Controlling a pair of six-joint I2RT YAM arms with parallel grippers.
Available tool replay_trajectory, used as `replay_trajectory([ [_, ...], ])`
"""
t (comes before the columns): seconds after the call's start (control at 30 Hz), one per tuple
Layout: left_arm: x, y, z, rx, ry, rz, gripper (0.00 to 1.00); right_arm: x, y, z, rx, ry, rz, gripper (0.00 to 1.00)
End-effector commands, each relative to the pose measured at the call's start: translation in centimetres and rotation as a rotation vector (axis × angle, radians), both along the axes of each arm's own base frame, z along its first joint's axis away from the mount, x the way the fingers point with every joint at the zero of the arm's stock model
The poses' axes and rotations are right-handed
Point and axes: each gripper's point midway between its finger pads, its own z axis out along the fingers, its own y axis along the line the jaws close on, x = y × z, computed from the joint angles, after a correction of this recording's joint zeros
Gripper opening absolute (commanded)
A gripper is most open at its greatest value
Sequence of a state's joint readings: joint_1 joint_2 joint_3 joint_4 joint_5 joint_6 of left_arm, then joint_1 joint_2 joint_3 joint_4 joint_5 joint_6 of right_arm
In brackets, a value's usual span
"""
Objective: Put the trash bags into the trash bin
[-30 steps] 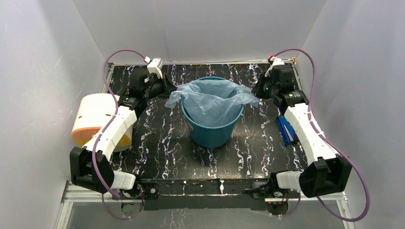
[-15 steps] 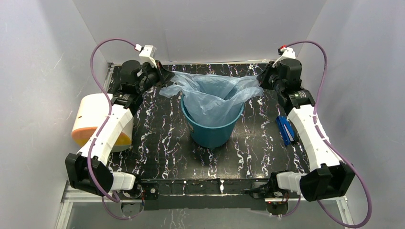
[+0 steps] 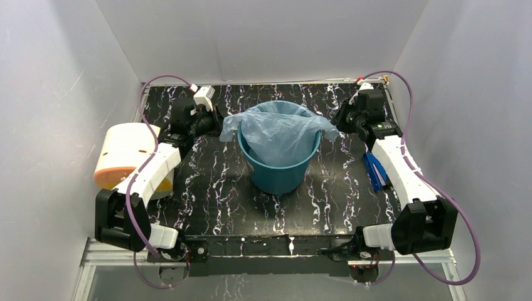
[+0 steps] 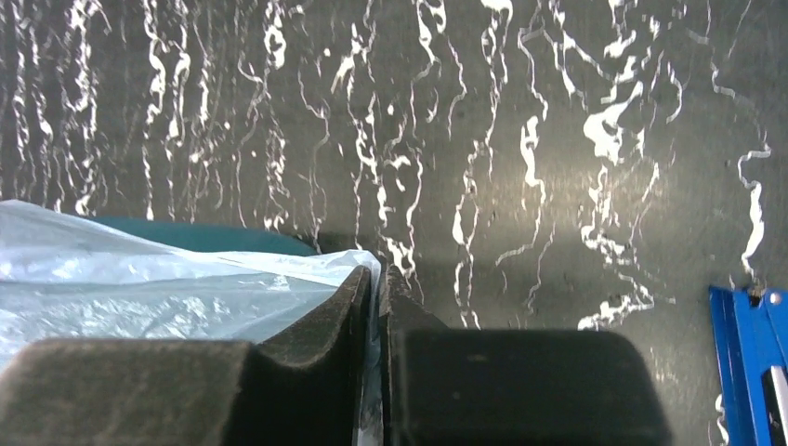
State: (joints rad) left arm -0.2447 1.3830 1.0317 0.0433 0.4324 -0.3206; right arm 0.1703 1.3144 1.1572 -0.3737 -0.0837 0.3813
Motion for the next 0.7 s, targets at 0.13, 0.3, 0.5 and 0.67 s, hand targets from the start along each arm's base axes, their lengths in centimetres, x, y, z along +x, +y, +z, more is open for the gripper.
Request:
replay_trajectory([
  [0.13,-1.6,1.2,3.5,0.001,-0.055,0.023,0.20,-1.0,-2.6,4.3,-0.046,-0.116,-0.102,0.32],
  [0.3,-1.9,2.1,4.8,0.027,-0.068,0.067,0.39,-1.4,-3.3,8.2,-0.075,-0.206,-0.117,0.49],
  [0.5,-2.5,3.9,4.4,0.079,-0.051,0.145,0.53,-2.5,-4.1,10.6,-0.098,-0.254,-0.132,0.58],
  [0.67,-2.7,4.8,5.9,0.075,-0.090,0.193,0.69,-3.4,-4.0,13.7,-0.090,-0.339,-0.112,0.61],
])
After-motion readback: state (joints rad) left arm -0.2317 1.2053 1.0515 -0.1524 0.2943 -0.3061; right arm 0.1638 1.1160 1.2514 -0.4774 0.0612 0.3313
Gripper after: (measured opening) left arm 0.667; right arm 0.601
